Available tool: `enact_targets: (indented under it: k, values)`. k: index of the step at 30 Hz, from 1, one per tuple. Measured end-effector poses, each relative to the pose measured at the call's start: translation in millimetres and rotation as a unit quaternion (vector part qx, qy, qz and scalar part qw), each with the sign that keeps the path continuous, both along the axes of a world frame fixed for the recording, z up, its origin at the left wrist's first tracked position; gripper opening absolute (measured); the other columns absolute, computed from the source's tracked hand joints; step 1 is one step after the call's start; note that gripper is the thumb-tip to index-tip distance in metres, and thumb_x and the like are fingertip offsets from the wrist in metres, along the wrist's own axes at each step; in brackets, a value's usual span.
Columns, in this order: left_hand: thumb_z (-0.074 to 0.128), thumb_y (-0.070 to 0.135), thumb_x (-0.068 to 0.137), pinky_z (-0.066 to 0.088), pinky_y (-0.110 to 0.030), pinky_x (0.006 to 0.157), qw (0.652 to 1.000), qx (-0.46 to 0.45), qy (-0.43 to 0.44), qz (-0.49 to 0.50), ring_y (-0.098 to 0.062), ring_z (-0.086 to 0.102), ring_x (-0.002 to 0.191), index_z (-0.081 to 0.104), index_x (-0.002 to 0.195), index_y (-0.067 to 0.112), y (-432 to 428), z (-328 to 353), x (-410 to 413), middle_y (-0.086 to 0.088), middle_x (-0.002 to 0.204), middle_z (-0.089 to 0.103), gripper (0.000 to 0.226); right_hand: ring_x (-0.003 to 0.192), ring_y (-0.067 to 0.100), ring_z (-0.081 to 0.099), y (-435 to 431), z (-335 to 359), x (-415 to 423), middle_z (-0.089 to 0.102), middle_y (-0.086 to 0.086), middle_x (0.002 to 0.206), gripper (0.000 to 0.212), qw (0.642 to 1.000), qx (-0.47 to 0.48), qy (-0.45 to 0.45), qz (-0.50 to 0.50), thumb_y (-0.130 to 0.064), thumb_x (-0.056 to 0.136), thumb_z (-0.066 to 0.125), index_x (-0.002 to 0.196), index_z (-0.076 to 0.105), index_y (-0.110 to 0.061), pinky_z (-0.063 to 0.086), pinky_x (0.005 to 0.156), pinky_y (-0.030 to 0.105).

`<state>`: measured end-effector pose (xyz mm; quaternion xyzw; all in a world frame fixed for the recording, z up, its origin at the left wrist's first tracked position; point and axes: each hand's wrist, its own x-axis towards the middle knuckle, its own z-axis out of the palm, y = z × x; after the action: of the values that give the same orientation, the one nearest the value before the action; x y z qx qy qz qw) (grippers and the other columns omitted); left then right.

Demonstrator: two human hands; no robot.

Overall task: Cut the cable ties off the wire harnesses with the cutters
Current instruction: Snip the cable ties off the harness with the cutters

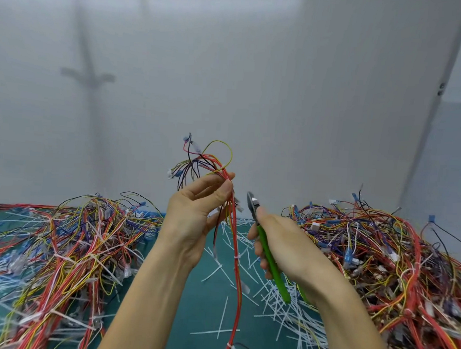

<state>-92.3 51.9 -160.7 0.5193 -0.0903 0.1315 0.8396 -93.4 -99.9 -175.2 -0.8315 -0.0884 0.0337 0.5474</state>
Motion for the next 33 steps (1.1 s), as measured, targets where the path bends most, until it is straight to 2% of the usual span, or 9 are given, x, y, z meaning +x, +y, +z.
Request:
enact_targets:
  k: [3, 6, 10, 15, 24, 33]
  values:
    - [0.074, 0.02, 0.065, 0.053, -0.015, 0.06, 0.999, -0.033, 0.002, 0.005, -0.006, 0.066, 0.077, 0.081, 0.08, 0.024, 1.9, 1.2, 0.5, 0.008, 0.089, 0.074, 0.018, 0.062, 0.016, 0.054, -1.6, 0.7, -1.8, 0.057, -0.001, 0.065, 0.051, 0.999, -0.047, -0.015, 0.011, -0.051, 0.101, 0.029, 0.08, 0.062, -0.018, 0.047, 0.063, 0.037]
    - [0.073, 0.022, 0.065, 0.053, -0.016, 0.06, 1.0, -0.03, 0.0, 0.007, -0.006, 0.068, 0.078, 0.081, 0.082, 0.025, 3.5, 2.0, -0.3, 0.007, 0.088, 0.075, 0.019, 0.071, 0.017, 0.056, -2.9, 1.9, -3.6, 0.058, -0.004, 0.071, 0.052, 0.994, -0.097, -0.056, 0.011, -0.054, 0.1, 0.027, 0.075, 0.062, -0.024, 0.046, 0.073, 0.04]
    - [0.073, 0.022, 0.066, 0.053, -0.017, 0.061, 1.0, -0.013, 0.005, 0.006, -0.007, 0.067, 0.076, 0.081, 0.081, 0.025, 1.1, 2.2, -1.9, 0.005, 0.09, 0.075, 0.018, 0.07, 0.019, 0.057, 2.4, 5.9, -7.8, 0.058, -0.002, 0.07, 0.051, 0.993, -0.066, -0.096, 0.01, -0.057, 0.1, 0.029, 0.077, 0.061, -0.023, 0.051, 0.078, 0.049]
    - [0.072, 0.021, 0.068, 0.053, -0.017, 0.059, 1.0, -0.003, 0.001, -0.008, -0.007, 0.069, 0.073, 0.081, 0.082, 0.024, -1.6, 3.3, -4.5, 0.001, 0.092, 0.076, 0.017, 0.079, 0.025, 0.061, 11.6, 7.6, -14.5, 0.059, -0.002, 0.073, 0.049, 0.987, -0.077, -0.143, -0.008, -0.052, 0.101, 0.027, 0.079, 0.059, -0.021, 0.052, 0.083, 0.05]
    - [0.071, 0.022, 0.069, 0.053, -0.017, 0.06, 1.0, 0.003, 0.002, -0.01, -0.007, 0.071, 0.079, 0.081, 0.082, 0.025, 1.2, 3.4, -5.2, 0.001, 0.096, 0.077, 0.017, 0.081, 0.025, 0.06, 13.9, 10.8, -18.9, 0.057, 0.0, 0.075, 0.051, 0.981, -0.103, -0.158, -0.034, -0.051, 0.102, 0.023, 0.084, 0.058, -0.017, 0.05, 0.081, 0.046]
    - [0.071, 0.02, 0.069, 0.053, -0.017, 0.058, 1.0, 0.0, 0.003, -0.013, -0.007, 0.071, 0.077, 0.081, 0.083, 0.025, 2.8, 3.5, -4.8, -0.001, 0.096, 0.077, 0.018, 0.077, 0.022, 0.059, 16.3, 10.9, -20.1, 0.057, 0.0, 0.071, 0.051, 0.978, -0.119, -0.166, -0.041, -0.051, 0.102, 0.025, 0.082, 0.057, -0.018, 0.051, 0.079, 0.044]
